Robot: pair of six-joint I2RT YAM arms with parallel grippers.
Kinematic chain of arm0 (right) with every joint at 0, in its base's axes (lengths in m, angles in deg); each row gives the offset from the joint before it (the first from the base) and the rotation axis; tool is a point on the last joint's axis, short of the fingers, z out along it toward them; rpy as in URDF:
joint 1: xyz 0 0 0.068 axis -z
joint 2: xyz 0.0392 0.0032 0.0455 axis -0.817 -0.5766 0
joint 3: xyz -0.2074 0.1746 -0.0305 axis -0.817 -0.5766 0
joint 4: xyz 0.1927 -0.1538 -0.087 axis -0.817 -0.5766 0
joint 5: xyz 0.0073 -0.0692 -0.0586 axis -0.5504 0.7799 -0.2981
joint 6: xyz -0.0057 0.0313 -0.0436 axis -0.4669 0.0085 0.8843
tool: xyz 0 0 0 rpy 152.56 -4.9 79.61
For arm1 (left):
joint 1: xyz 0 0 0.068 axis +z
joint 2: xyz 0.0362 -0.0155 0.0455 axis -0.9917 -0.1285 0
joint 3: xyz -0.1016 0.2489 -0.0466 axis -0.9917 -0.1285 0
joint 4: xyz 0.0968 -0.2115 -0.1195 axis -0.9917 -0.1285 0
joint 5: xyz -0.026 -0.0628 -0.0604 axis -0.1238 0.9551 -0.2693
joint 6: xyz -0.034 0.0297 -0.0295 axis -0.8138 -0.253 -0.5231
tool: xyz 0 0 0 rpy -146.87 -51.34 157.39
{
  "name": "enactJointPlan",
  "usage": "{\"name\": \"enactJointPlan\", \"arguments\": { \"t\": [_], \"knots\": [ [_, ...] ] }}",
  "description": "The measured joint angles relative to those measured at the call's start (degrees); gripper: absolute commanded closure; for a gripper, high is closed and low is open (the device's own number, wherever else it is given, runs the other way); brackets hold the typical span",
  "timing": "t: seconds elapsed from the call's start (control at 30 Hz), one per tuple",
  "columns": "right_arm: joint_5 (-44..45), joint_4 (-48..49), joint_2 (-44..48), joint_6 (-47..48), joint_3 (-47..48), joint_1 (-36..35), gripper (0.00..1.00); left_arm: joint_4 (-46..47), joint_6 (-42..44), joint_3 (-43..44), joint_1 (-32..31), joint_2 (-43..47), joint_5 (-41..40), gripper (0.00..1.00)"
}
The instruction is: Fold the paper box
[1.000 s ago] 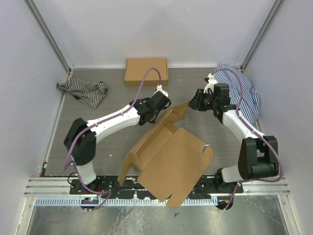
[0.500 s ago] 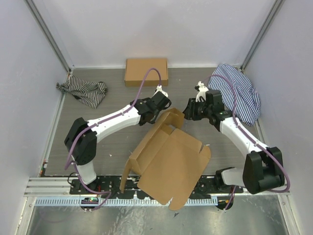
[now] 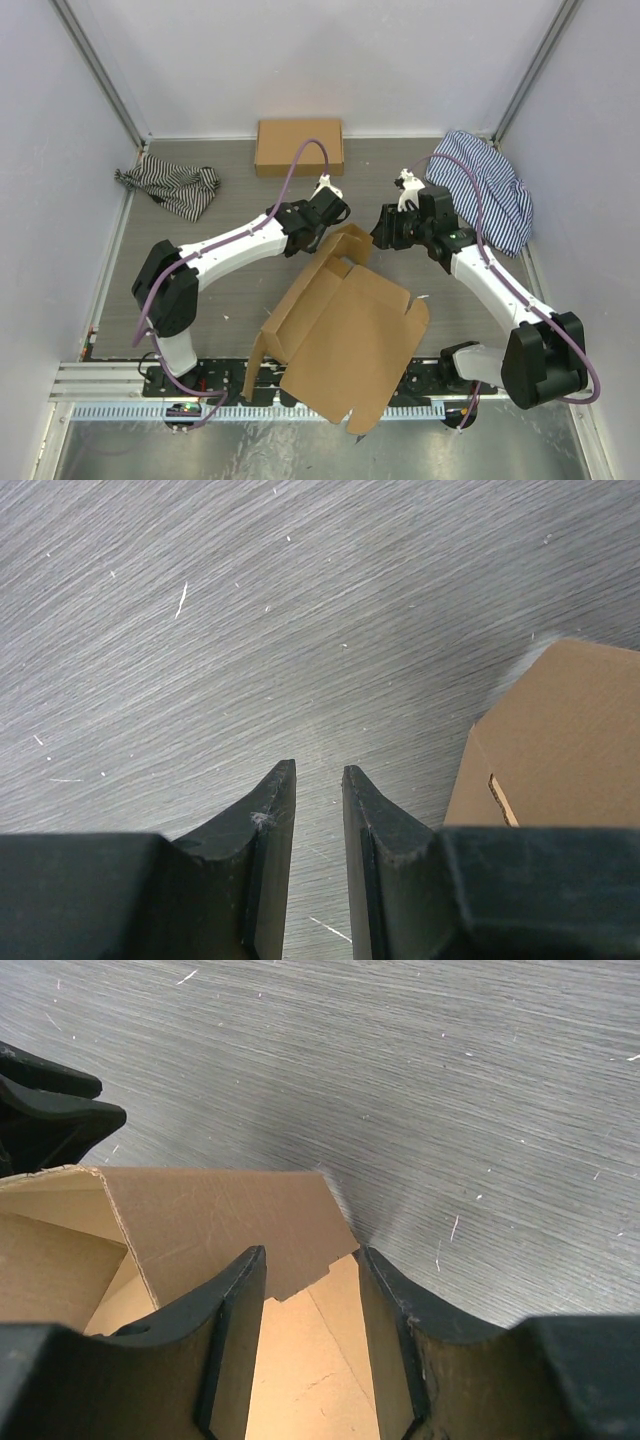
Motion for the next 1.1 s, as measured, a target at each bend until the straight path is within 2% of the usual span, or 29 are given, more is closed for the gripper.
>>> {"name": "enactJointPlan", "arguments": {
  "t": [0.4,0.7,1.1],
  "knots": [
    [-0.2,0.7,-3.2,0.1,1.2,-0.5,0.52,-0.5,0.0,-0.7,0.0,0.0,-1.1,0.68],
    [-0.2,1.4,-7.0,0.1,5.5,-0.9,0.52,-0.6,0.0,-0.9,0.0,0.0,-1.8,0.67],
    [-0.2,1.5,-8.7,-0.3,7.4,-2.4,0.52,-0.8,0.0,-4.9,1.8,3.4,-2.4,0.67]
  ]
}}
